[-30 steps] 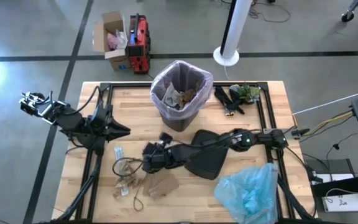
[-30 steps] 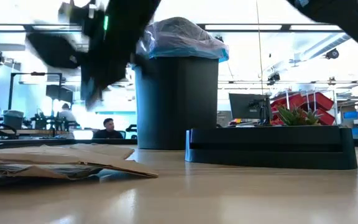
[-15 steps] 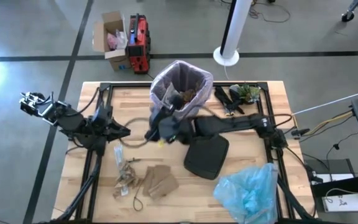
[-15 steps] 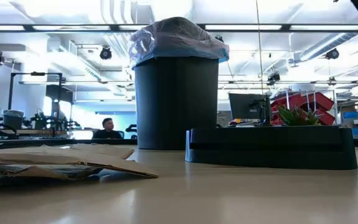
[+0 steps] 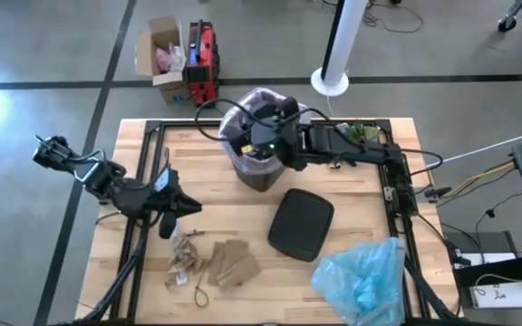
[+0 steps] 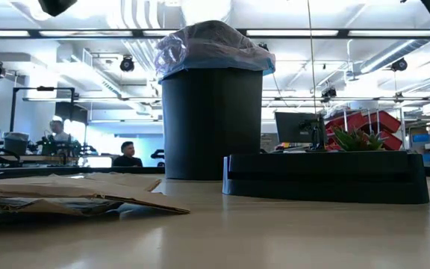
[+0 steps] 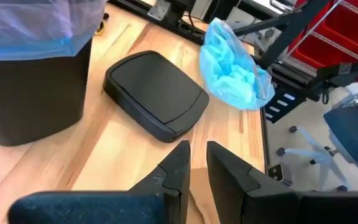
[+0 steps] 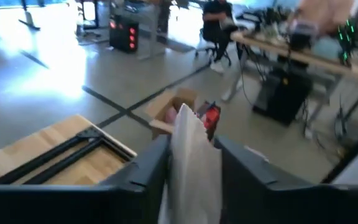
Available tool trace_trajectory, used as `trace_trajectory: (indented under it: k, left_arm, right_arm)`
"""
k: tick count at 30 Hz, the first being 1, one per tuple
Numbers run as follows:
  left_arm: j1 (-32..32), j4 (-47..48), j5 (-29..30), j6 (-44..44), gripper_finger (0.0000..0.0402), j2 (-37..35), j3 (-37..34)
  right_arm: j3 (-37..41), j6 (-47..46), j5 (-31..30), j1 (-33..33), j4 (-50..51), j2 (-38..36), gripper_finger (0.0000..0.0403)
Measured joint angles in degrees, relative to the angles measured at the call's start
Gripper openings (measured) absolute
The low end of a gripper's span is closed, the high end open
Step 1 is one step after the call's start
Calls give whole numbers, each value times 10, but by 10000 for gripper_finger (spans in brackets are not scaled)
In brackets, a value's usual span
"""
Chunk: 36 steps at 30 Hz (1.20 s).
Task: Place trash/remove bag and relplace
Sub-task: Put the white paper into the black trash bin
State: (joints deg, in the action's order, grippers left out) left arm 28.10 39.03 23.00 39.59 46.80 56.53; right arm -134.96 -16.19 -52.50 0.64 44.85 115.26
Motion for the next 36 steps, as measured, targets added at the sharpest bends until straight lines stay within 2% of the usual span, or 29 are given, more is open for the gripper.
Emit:
trace_trajectory:
  k: [5,7,11,15,22,27,33,36]
  left_arm:
    - [0,-2,-2,0,39,6,0]
    - [0,-2,-22,0,39,10,0]
    - [0,-2,-76,-45,39,16,0]
    - [0,-2,-76,-48,39,9,0]
    - [31,36,-75,-13,39,-16,0]
    - [87,54,-82,49,39,-14,-4]
    - [156,59,-135,89,39,2,-42]
    - [181,72,-137,107,39,3,-54]
  right_arm:
    - [0,-72,0,5,67,0,221]
    - [0,-83,2,5,77,0,245]
    - [0,-94,9,2,83,0,282]
    - [0,-72,36,-11,70,0,306]
    - [2,54,101,-76,-8,0,315]
    - [17,79,162,-126,-96,0,307]
    - [113,71,201,-169,-204,2,293]
    - [175,57,221,-181,-275,2,285]
